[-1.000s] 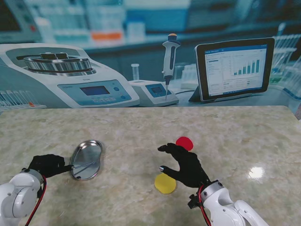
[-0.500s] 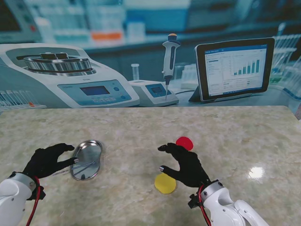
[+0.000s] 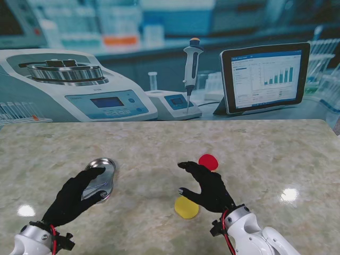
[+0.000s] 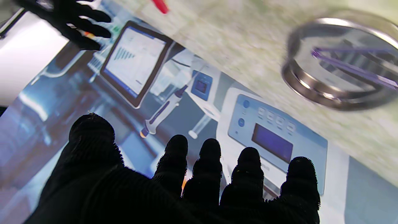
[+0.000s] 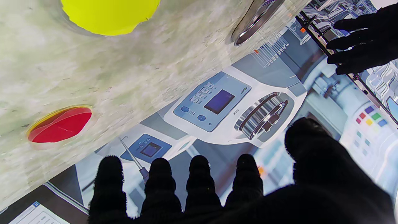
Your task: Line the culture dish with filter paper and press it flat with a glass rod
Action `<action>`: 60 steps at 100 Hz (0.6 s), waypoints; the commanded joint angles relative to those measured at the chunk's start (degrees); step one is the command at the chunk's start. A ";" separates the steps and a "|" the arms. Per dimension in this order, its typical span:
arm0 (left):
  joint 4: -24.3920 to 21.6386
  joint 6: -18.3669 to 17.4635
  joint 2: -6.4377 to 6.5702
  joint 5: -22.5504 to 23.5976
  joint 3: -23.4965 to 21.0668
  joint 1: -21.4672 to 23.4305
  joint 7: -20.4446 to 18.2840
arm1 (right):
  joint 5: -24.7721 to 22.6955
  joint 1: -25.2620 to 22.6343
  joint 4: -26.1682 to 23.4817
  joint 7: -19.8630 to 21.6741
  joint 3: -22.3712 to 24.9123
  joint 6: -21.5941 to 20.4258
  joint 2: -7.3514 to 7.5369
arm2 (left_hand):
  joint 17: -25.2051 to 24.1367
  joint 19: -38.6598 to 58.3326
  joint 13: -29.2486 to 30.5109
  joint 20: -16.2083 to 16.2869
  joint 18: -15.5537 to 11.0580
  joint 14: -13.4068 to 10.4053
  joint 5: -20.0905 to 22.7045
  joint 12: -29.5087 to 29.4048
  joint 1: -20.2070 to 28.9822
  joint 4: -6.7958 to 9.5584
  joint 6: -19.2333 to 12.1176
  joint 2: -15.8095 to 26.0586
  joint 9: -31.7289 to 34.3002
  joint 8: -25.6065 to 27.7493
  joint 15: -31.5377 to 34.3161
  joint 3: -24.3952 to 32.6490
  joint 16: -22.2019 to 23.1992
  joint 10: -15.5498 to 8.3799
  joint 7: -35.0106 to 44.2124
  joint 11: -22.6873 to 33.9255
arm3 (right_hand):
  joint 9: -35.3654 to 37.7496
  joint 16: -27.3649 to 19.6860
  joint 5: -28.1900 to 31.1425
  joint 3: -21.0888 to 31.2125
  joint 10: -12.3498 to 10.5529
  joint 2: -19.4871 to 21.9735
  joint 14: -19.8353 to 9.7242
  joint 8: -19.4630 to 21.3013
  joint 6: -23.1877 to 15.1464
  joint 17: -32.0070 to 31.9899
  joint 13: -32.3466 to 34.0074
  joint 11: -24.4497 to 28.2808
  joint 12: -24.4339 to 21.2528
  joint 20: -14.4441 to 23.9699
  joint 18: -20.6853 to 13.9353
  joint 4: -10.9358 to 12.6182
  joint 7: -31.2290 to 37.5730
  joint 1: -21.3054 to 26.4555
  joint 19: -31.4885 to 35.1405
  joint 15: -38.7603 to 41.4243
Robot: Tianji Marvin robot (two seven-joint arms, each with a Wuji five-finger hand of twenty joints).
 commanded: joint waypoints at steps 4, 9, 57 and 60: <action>-1.54 -1.15 -0.90 -0.53 2.07 2.38 0.54 | 0.62 -0.71 -1.07 -0.04 -0.61 0.81 -0.48 | -1.12 -4.67 -3.02 -0.51 -2.19 -2.53 -1.75 -1.58 0.03 0.48 -1.57 2.31 -2.59 -1.40 -1.28 -1.09 -1.67 -1.63 -2.48 -2.63 | -1.55 -1.24 0.70 -1.08 -1.51 2.30 -1.65 -1.97 1.27 -0.75 -1.50 -1.79 -1.33 -1.22 -1.27 0.85 -3.96 0.57 -1.54 -2.57; -1.88 -1.43 -0.97 -1.01 3.10 3.23 1.06 | 0.71 -0.91 -1.28 -0.14 -0.75 0.94 -0.50 | -0.66 -6.27 -3.90 -1.72 -2.37 -2.90 -2.08 -2.00 -0.15 0.46 -1.71 2.48 -2.98 -1.86 -1.53 -1.14 -2.25 -1.70 -3.22 -3.92 | -1.53 -1.35 0.77 -1.28 -1.48 2.41 -1.63 -2.34 1.50 -0.83 -1.57 -1.88 -1.48 -1.31 -1.21 0.80 -4.18 0.36 -1.72 -2.74; -1.94 -0.81 -1.51 -1.04 11.57 5.75 7.11 | 1.91 -1.98 -0.19 -0.85 -1.85 -0.28 -0.61 | 0.49 -10.11 -5.33 -9.00 -3.12 -3.87 -2.62 -1.96 0.56 0.51 -2.69 2.47 -4.56 -2.47 -2.32 -1.04 -5.57 -4.12 -4.10 -8.12 | -1.66 -1.46 0.98 -1.76 -1.63 2.54 -1.24 -2.58 -1.33 -0.94 -1.65 -2.01 -1.48 -1.70 -0.84 0.12 -3.61 -0.41 -2.74 -3.16; -1.94 -0.60 -1.61 -1.34 11.98 5.93 7.55 | 2.02 -2.06 -0.10 -0.84 -1.94 -0.44 -0.60 | 0.45 -10.18 -5.40 -9.15 -3.17 -3.98 -2.88 -1.94 0.70 0.54 -2.70 2.38 -4.72 -2.46 -2.38 -1.01 -5.63 -4.14 -4.11 -8.26 | -1.72 -1.47 0.97 -1.78 -1.65 2.59 -1.24 -2.54 -1.34 -0.94 -1.68 -2.06 -1.46 -1.70 -0.86 0.10 -3.60 -0.47 -2.76 -3.20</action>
